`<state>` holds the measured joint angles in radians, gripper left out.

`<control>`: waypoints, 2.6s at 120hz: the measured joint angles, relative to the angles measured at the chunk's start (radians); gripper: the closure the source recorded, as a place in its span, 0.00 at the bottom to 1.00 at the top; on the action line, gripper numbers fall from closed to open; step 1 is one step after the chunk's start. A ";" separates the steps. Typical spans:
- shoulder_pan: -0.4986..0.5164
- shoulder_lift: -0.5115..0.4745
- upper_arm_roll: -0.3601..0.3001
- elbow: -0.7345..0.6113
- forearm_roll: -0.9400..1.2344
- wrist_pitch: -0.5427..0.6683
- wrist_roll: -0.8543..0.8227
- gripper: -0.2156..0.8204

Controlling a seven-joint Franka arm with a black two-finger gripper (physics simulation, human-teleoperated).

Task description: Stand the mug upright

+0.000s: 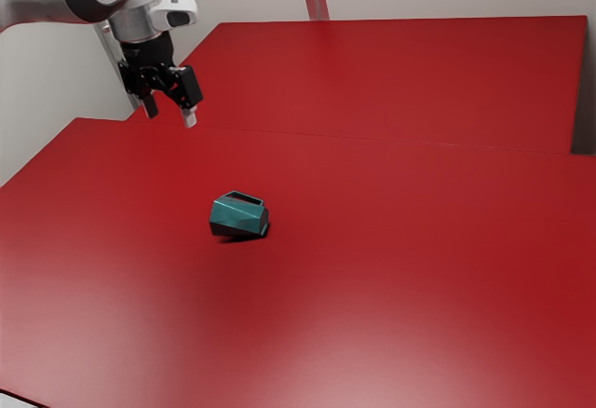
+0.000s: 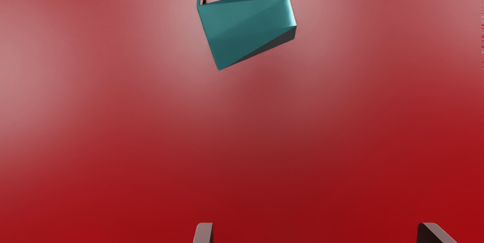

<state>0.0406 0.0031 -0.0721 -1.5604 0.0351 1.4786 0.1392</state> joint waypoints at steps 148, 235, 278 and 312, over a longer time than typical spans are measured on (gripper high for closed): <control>0.153 -0.143 0.090 -0.433 -0.471 0.337 0.211 0.23; 0.285 -0.021 0.118 -0.628 -1.008 0.484 0.702 0.23; 0.321 0.097 0.127 -0.644 -1.178 0.438 0.928 0.23; 0.326 0.152 0.126 -0.635 -1.228 0.423 1.051 0.23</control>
<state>0.3662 0.1555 0.0537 -2.1956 -1.1930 1.9019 1.1907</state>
